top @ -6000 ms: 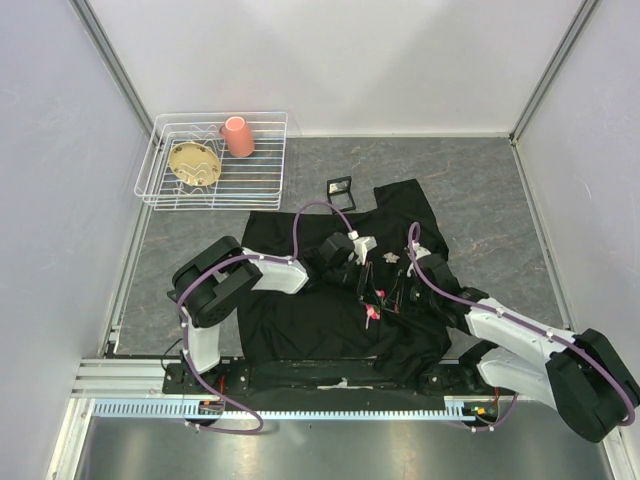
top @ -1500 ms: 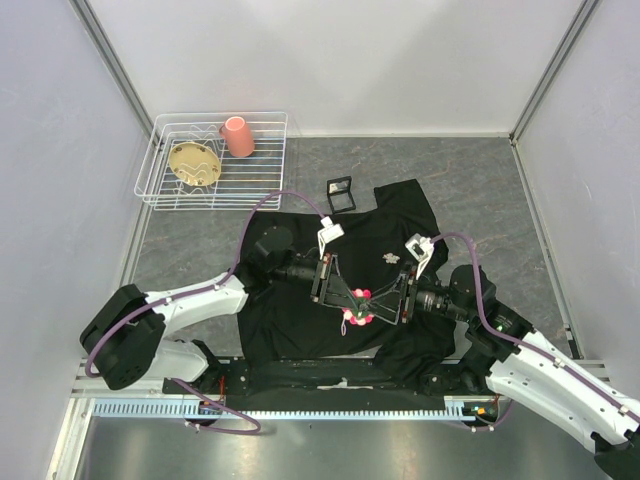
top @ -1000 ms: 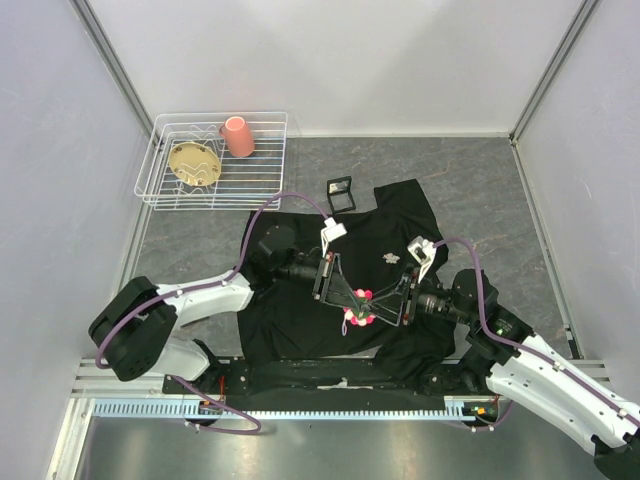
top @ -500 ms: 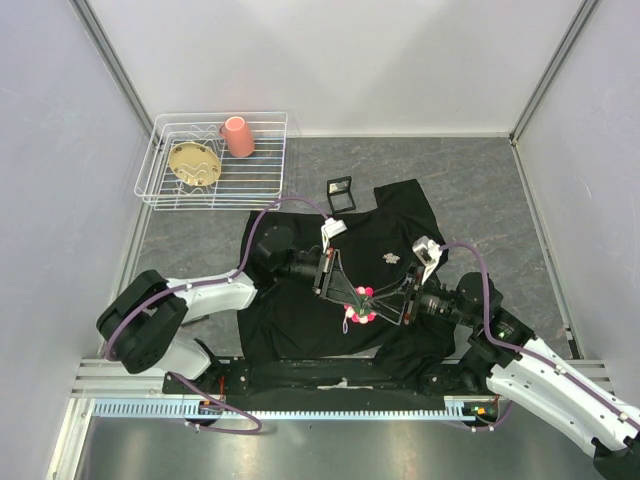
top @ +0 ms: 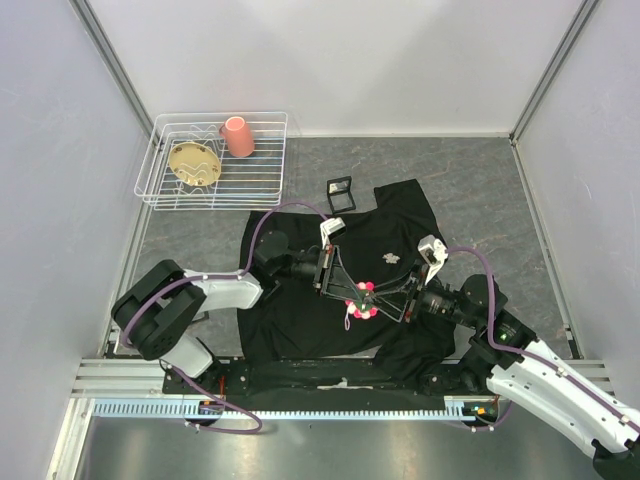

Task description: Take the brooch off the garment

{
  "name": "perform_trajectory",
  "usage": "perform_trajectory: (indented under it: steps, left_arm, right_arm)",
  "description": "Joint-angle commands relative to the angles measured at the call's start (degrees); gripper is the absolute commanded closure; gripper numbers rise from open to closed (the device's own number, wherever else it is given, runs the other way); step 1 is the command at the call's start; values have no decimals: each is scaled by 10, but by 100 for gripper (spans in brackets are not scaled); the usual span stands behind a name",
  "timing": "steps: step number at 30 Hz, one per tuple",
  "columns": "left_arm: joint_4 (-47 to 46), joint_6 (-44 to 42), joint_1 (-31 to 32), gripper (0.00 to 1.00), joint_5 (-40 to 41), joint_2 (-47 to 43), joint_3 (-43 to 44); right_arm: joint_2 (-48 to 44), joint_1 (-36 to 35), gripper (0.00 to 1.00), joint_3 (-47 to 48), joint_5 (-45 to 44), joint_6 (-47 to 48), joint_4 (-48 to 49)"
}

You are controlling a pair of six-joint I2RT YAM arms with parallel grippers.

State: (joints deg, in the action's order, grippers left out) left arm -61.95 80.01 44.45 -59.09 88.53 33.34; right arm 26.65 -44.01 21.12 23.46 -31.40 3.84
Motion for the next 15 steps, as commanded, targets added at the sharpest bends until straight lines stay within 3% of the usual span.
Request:
perform_trajectory:
  steps: [1, 15]
  left_arm:
    - [-90, 78, 2, 98, 29, 4, 2]
    - [-135, 124, 2, 98, 37, 17, 4]
  right_arm:
    - [13, -6, 71, -12, -4, 48, -6]
    - [10, -6, 75, -26, -34, 66, -5]
